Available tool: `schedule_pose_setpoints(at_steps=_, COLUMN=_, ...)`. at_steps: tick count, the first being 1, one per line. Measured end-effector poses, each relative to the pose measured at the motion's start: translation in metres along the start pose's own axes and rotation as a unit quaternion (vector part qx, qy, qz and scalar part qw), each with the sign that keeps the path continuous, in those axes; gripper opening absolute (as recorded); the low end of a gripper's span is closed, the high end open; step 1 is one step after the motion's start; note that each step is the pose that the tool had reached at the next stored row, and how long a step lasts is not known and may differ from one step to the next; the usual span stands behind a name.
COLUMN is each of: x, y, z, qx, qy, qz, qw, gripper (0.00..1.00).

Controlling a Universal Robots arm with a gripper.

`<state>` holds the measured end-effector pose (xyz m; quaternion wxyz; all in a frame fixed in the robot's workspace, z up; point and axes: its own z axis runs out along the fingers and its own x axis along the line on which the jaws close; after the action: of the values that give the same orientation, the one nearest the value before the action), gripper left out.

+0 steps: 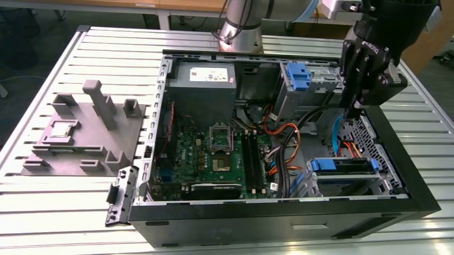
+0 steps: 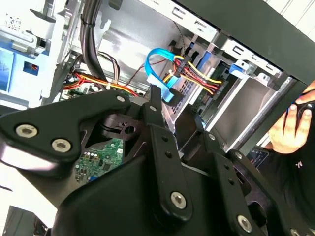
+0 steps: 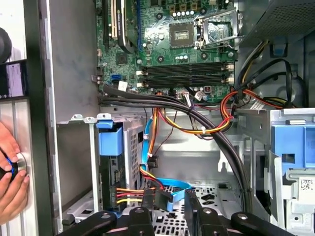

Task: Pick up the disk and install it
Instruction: 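Insert the second disk wire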

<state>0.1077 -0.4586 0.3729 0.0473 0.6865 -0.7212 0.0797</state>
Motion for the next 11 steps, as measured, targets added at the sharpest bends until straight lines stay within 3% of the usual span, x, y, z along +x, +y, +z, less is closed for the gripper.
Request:
schedule_pose_setpoints(at_steps=5, x=-0.0027, y=-0.0075, z=0.0058, qx=-0.0017, qy=0.0028, qz=0.000, qw=1.0000, gripper=0.39)
schedule_pose_setpoints(at_steps=11, x=-0.0035, y=-0.0064, z=0.0095, qx=0.0002, qy=0.0227, qz=0.000, qw=0.9997, gripper=0.39)
